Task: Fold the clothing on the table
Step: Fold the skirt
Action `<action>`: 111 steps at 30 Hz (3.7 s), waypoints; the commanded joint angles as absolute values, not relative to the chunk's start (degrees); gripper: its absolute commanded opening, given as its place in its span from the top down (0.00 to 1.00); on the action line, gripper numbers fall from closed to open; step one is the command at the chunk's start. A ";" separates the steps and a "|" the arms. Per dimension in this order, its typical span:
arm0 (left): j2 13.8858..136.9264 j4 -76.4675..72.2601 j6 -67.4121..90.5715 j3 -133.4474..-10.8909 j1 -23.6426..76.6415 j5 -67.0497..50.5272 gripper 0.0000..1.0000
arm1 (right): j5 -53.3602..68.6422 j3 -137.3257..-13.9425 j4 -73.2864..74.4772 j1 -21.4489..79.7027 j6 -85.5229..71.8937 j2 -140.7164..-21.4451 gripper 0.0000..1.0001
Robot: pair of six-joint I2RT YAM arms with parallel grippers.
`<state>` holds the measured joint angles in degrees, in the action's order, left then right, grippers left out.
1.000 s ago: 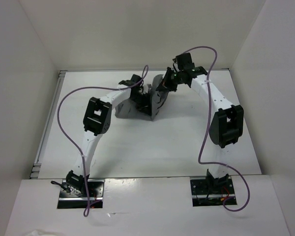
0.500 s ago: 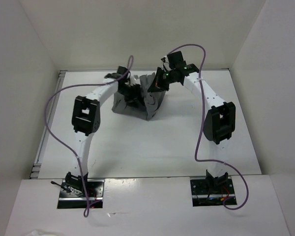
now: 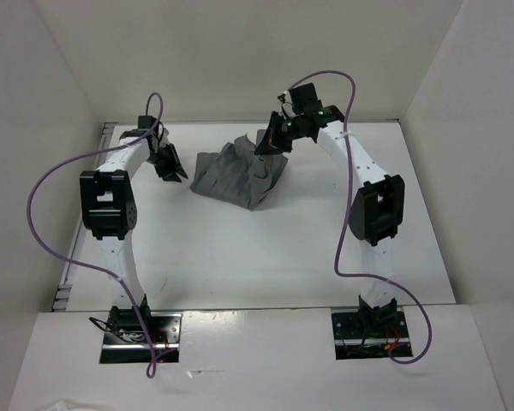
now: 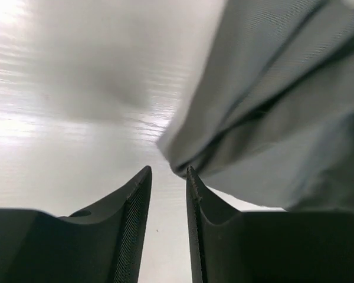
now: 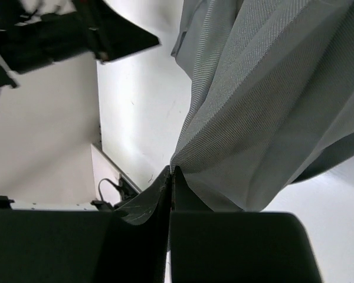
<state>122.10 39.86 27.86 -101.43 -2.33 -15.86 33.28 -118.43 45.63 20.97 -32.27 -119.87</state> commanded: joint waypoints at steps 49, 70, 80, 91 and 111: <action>109.25 39.99 22.94 -101.08 8.53 -33.66 0.35 | -34.62 -148.30 74.53 22.41 -33.31 -123.24 0.32; 116.19 38.40 23.55 -93.25 11.86 -26.20 0.32 | -21.18 -113.99 65.13 22.32 -28.92 -112.41 0.27; 102.75 39.81 26.19 -90.71 9.41 -17.49 0.25 | -19.43 -113.99 65.13 22.32 -28.30 -112.41 0.27; 105.63 34.28 27.77 -83.41 8.88 -18.28 0.22 | -19.95 -113.99 65.13 22.32 -28.30 -112.41 0.27; 114.69 18.11 36.29 -82.35 8.88 -31.81 0.54 | -19.95 -111.18 65.13 21.80 -28.30 -109.17 0.26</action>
